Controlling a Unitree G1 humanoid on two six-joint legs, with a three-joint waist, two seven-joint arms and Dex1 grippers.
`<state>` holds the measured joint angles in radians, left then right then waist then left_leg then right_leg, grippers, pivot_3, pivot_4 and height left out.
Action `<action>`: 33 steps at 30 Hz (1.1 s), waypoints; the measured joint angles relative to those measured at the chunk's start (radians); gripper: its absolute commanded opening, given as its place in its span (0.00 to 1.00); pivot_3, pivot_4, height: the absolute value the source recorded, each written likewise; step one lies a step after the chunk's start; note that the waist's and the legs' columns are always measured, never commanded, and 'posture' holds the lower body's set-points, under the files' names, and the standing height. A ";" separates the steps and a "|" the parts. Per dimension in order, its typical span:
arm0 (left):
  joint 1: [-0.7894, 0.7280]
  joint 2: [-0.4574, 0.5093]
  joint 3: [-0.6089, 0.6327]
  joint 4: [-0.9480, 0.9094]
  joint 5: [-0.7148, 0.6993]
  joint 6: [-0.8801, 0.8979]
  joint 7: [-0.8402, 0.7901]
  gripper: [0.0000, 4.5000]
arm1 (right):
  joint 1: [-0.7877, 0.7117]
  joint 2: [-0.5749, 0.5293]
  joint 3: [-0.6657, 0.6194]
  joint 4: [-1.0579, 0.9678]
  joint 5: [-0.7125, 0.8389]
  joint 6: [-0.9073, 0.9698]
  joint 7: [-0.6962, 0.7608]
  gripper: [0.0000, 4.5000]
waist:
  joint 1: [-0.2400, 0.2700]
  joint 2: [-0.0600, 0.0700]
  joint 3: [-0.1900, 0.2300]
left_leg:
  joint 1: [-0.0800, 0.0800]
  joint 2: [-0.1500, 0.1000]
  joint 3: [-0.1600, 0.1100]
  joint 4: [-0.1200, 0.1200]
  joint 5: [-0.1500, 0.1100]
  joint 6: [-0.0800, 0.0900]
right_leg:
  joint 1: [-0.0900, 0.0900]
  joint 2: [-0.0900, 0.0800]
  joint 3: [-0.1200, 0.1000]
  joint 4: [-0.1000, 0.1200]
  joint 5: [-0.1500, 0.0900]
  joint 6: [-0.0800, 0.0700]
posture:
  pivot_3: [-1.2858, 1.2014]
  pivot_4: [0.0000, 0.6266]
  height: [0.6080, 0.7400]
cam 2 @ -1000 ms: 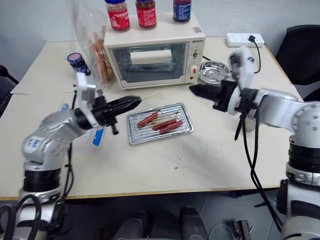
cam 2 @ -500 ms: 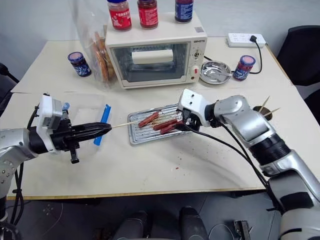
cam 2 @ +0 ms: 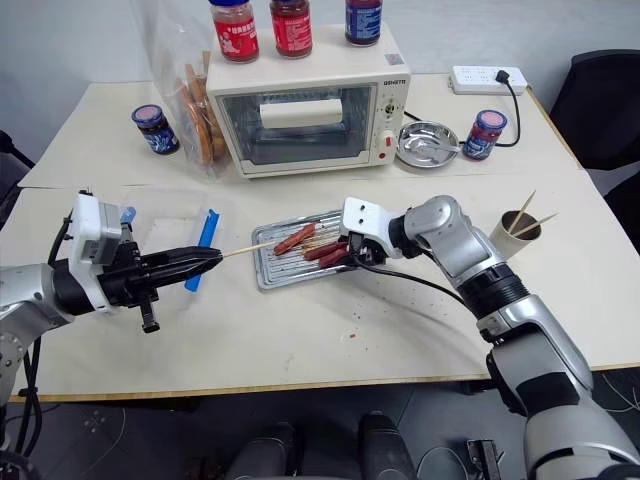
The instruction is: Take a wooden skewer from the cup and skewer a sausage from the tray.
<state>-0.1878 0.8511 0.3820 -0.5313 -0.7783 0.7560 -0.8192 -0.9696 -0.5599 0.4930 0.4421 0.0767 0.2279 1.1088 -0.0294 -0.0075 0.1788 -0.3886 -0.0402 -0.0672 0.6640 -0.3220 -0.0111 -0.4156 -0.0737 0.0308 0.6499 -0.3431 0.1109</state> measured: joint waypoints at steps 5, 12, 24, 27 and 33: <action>-0.008 0.004 0.000 0.001 0.000 0.000 0.001 0.00 | -0.008 0.020 -0.021 0.050 -0.033 -0.033 0.027 0.50 | -0.001 0.000 0.000 | 0.000 0.000 0.000 0.000 0.000 0.000 | 0.000 0.000 0.000 0.001 0.000 0.000 | 0.52 0.24 1.00; -0.030 0.009 -0.002 0.005 0.000 -0.002 0.001 0.00 | -0.034 0.058 -0.033 0.124 -0.075 -0.061 0.060 0.50 | -0.002 0.000 0.000 | 0.001 0.000 0.000 0.001 0.000 0.000 | 0.000 0.000 0.000 0.003 0.000 0.000 | 0.52 0.24 1.00; -0.043 0.016 -0.008 0.026 0.001 -0.006 0.000 0.00 | -0.087 0.127 -0.048 0.248 -0.107 -0.074 0.106 0.46 | -0.007 0.000 0.000 | 0.001 0.000 0.000 0.001 0.001 -0.001 | -0.001 0.000 0.000 0.004 0.000 0.000 | 0.52 0.24 1.00; -0.043 0.016 -0.008 0.028 0.001 -0.007 0.000 0.00 | -0.087 0.134 -0.062 0.262 -0.112 -0.072 0.109 0.34 | -0.006 0.000 0.000 | 0.001 0.000 0.000 0.001 0.001 -0.001 | -0.001 0.000 0.000 0.004 0.000 0.000 | 0.52 0.24 1.00; -0.043 0.016 -0.011 0.031 0.006 -0.019 0.000 0.00 | -0.087 0.134 -0.071 0.267 -0.118 -0.055 0.121 0.29 | -0.006 0.000 0.000 | 0.001 0.000 0.000 0.001 0.001 -0.001 | -0.001 0.000 0.000 0.005 0.000 0.000 | 0.52 0.24 1.00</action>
<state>-0.2311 0.8670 0.3711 -0.5000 -0.7725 0.7366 -0.8194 -1.0565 -0.4258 0.4220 0.7087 -0.0414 0.1729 1.2302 -0.0356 -0.0074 0.1788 -0.3877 -0.0403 -0.0672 0.6648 -0.3214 -0.0121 -0.4161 -0.0736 0.0305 0.6549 -0.3432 0.1108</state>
